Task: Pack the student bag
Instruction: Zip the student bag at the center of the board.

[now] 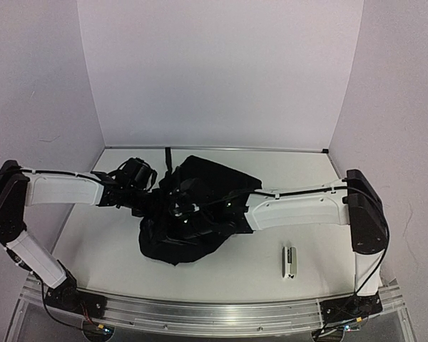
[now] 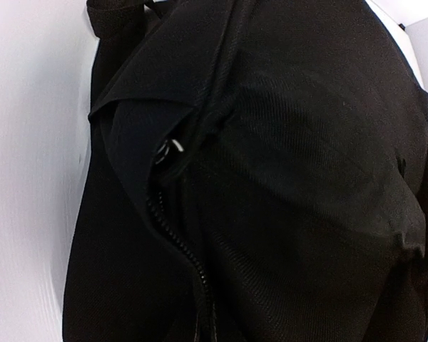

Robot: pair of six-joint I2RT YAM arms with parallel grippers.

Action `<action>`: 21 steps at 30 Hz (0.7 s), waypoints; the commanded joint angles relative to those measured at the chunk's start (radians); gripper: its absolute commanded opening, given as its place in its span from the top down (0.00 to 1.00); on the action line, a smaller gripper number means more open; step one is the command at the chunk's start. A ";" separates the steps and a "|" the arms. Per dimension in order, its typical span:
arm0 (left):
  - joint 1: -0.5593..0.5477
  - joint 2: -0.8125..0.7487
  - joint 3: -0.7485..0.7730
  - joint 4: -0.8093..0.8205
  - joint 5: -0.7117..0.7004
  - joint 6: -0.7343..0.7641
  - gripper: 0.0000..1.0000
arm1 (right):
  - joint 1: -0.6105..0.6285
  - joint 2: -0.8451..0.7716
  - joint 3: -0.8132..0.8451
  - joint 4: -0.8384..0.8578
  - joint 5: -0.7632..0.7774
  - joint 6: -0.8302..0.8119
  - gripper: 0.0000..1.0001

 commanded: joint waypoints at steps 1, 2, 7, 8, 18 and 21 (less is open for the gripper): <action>0.039 0.112 0.166 0.178 0.044 0.194 1.00 | 0.015 -0.099 -0.009 0.087 -0.011 -0.035 1.00; 0.042 0.135 0.189 0.196 0.050 0.234 1.00 | 0.015 -0.112 -0.022 0.092 -0.008 -0.031 1.00; 0.060 0.255 0.285 0.268 0.083 0.366 1.00 | 0.015 -0.162 -0.080 0.133 -0.015 -0.018 1.00; 0.066 0.279 0.313 0.268 0.091 0.385 1.00 | 0.015 -0.167 -0.090 0.139 -0.019 -0.018 1.00; 0.089 0.405 0.511 0.200 0.210 0.448 0.92 | 0.015 -0.163 -0.179 0.132 0.013 -0.029 0.90; 0.089 0.385 0.494 0.173 0.202 0.456 0.80 | 0.015 -0.206 -0.195 0.115 0.044 -0.071 0.70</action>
